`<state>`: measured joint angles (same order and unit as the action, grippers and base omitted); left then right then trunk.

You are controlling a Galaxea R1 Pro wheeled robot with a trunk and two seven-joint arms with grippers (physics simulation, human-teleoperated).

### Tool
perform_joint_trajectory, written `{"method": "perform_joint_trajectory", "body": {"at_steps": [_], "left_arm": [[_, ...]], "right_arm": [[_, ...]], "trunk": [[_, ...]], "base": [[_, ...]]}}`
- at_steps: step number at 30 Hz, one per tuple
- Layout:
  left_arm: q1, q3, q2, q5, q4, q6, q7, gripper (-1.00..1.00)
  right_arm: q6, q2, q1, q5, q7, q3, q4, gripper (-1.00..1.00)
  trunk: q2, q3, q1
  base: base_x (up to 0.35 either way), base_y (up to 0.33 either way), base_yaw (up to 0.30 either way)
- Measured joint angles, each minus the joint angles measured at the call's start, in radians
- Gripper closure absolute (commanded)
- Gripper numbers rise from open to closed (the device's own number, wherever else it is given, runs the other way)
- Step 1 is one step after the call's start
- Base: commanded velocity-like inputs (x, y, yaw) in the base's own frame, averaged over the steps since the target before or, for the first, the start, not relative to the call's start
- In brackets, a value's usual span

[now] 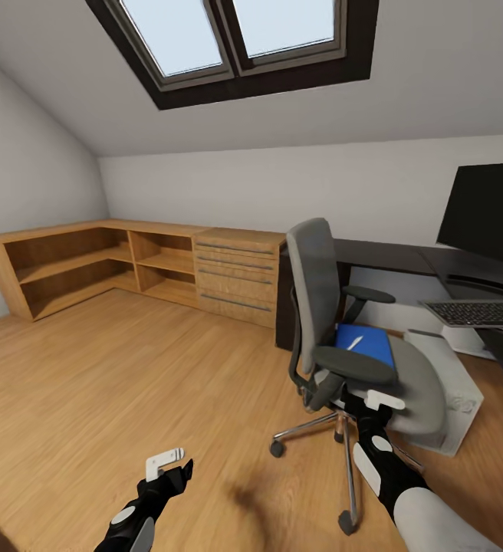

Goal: In the bedroom, organize the workspace by keeping the computer under the desk, ensuring the monitor is on the desk, placing the keyboard on the desk next to the monitor, placing the mouse on the desk next to the keyboard, moving the folder from the swivel chair onto the desk next to the mouse, stacking the notebook on top of the folder with the pen on top of the notebook, and positioning the swivel chair next to the desk.

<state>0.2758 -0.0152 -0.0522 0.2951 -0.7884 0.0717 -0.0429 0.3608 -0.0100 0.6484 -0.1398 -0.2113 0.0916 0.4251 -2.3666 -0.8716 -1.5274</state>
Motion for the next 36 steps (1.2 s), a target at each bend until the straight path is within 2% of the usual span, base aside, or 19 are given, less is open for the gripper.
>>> {"method": "perform_joint_trajectory", "body": {"at_steps": [12,36], "left_arm": [[0.000,-0.001,-0.001,-0.001,0.007,0.000,0.000,-1.00],[0.000,-0.001,-0.002,-0.002,0.011,0.000,0.001,-1.00]], "right_arm": [[0.000,0.000,0.000,0.003,0.001,-0.001,-0.001,-1.00],[0.000,-0.003,0.000,0.005,0.006,0.001,-0.004,-1.00]], "trunk": [[0.000,0.000,0.000],[0.000,0.000,0.000]], "base": [[-0.053,0.000,0.060],[-0.257,-0.004,0.001]]}}
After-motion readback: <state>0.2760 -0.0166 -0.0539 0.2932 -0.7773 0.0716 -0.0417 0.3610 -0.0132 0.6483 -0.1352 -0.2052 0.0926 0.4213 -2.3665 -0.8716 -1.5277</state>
